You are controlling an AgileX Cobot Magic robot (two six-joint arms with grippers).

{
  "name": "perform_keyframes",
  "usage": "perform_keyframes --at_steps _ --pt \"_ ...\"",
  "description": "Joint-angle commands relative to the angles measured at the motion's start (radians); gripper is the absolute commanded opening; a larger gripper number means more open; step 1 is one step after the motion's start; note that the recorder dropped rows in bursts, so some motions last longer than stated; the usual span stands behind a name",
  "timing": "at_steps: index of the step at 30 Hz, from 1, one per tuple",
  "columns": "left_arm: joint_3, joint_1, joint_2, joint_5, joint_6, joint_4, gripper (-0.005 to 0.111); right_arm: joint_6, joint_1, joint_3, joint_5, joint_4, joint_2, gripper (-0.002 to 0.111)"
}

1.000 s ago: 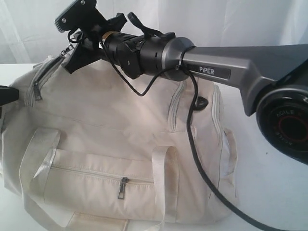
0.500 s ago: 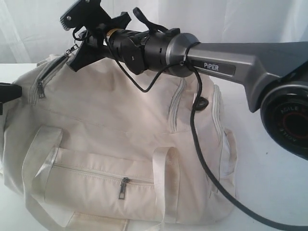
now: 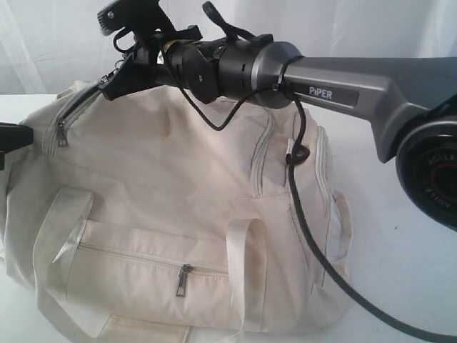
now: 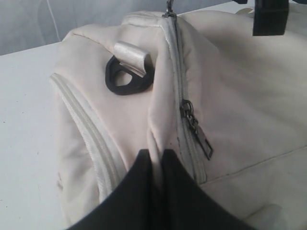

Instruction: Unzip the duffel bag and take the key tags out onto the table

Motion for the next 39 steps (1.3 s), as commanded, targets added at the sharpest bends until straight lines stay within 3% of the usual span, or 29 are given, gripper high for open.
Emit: perform_keyframes --at_steps 1,9,15,21,24,31,39 --pt "0.008 0.013 -0.005 0.056 -0.012 0.068 0.000 0.074 -0.077 -0.014 0.059 0.002 -0.044 0.000" --pt "0.008 0.013 -0.005 0.056 -0.012 0.068 0.000 0.201 -0.077 -0.014 0.241 0.159 -0.076 0.000" --pt "0.008 0.013 -0.005 0.056 -0.012 0.068 0.000 0.197 -0.073 -0.014 0.261 0.417 -0.072 0.000" --pt "0.008 0.013 -0.005 0.054 -0.012 0.068 0.000 0.181 -0.047 -0.014 0.271 0.474 -0.055 0.000" --pt "0.008 0.013 -0.005 0.054 -0.012 0.068 0.000 0.181 -0.036 -0.014 0.282 0.570 -0.038 0.009" --pt "0.008 0.013 -0.005 0.056 -0.012 0.068 0.000 0.181 -0.031 -0.014 0.378 0.849 -0.024 0.048" --pt "0.008 0.013 -0.005 0.056 -0.012 0.068 0.000 0.181 -0.031 -0.014 0.426 1.052 -0.023 0.052"
